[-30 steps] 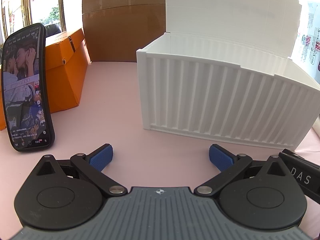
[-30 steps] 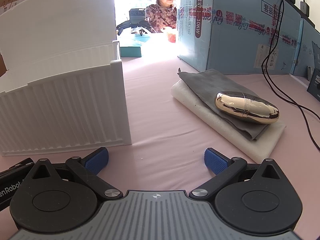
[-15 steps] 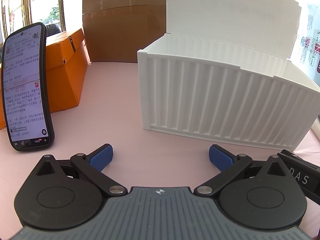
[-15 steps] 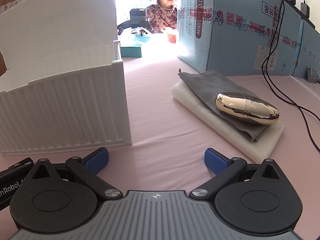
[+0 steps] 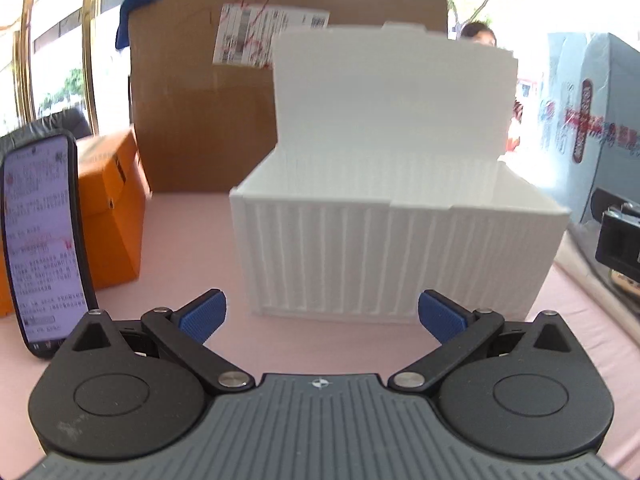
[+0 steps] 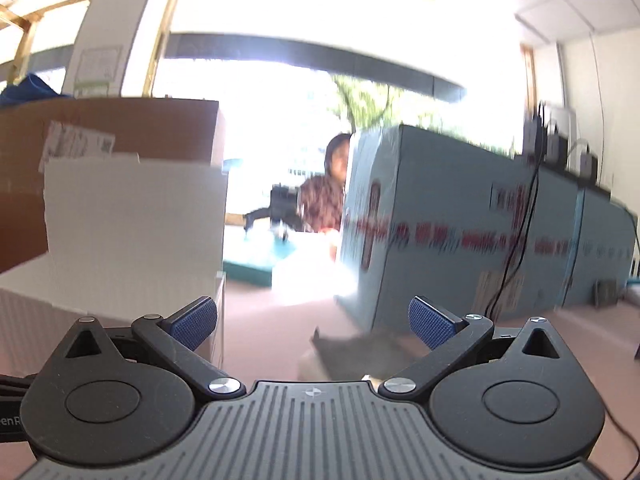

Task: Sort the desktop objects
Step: 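Swing both tools over to the gold egg on the grey cloth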

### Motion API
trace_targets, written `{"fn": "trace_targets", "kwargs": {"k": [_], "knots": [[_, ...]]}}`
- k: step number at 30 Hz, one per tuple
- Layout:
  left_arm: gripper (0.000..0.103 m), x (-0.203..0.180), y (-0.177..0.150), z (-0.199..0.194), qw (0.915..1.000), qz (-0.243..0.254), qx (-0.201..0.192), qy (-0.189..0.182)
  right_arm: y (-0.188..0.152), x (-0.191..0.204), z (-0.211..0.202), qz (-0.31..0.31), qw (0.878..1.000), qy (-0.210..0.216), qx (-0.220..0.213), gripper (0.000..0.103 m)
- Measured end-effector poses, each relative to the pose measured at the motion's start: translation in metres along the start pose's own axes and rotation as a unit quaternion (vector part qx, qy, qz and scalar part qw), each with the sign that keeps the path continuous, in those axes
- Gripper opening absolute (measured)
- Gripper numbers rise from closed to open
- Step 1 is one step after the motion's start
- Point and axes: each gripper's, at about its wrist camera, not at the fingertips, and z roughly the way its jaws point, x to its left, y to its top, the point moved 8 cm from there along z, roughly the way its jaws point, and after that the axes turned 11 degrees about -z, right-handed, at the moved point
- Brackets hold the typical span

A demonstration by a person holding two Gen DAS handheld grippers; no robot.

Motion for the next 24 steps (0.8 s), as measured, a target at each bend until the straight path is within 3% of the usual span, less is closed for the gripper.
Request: {"fn": "trace_targets", "kwargs": {"k": [3,5,7,9,12,15,17,21,24], "knots": [[0.103,-0.028,0.034,-0.028,0.9965,-0.044,-0.066,-0.028,0.019,-0.026,-0.008,-0.004,0.997,-0.003,-0.081,0.103],[0.103,-0.059,0.061,-0.050,0.9914,-0.055,-0.100,-0.064,0.028,-0.051,-0.012,-0.002,0.992,-0.053,-0.116,0.103],[0.103,-0.092,0.084,-0.060,0.9883,-0.046,-0.116,-0.088,0.031,-0.080,-0.014,0.022,0.986,-0.097,-0.136,0.103],[0.103,-0.122,0.095,-0.061,0.9873,-0.028,-0.112,-0.109,0.024,-0.109,-0.016,0.069,0.978,-0.103,-0.166,0.103],[0.103,-0.169,0.092,-0.058,0.9849,-0.002,-0.098,-0.143,0.016,-0.148,-0.001,0.135,0.975,-0.112,-0.137,0.103],[0.103,-0.209,0.068,-0.045,0.9835,0.035,-0.038,-0.173,0.001,-0.183,0.016,0.201,0.970,-0.094,-0.097,0.103],[0.103,-0.226,0.053,-0.037,0.9775,0.063,-0.017,-0.201,-0.015,-0.201,0.025,0.236,0.965,-0.089,-0.071,0.103],[0.103,-0.245,0.028,-0.037,0.9628,0.145,-0.045,-0.224,-0.038,-0.224,0.037,0.282,0.955,-0.087,-0.030,0.103],[0.103,-0.252,0.008,-0.038,0.9526,0.176,-0.042,-0.244,-0.047,-0.216,0.043,0.284,0.957,-0.063,0.004,0.103]]}}
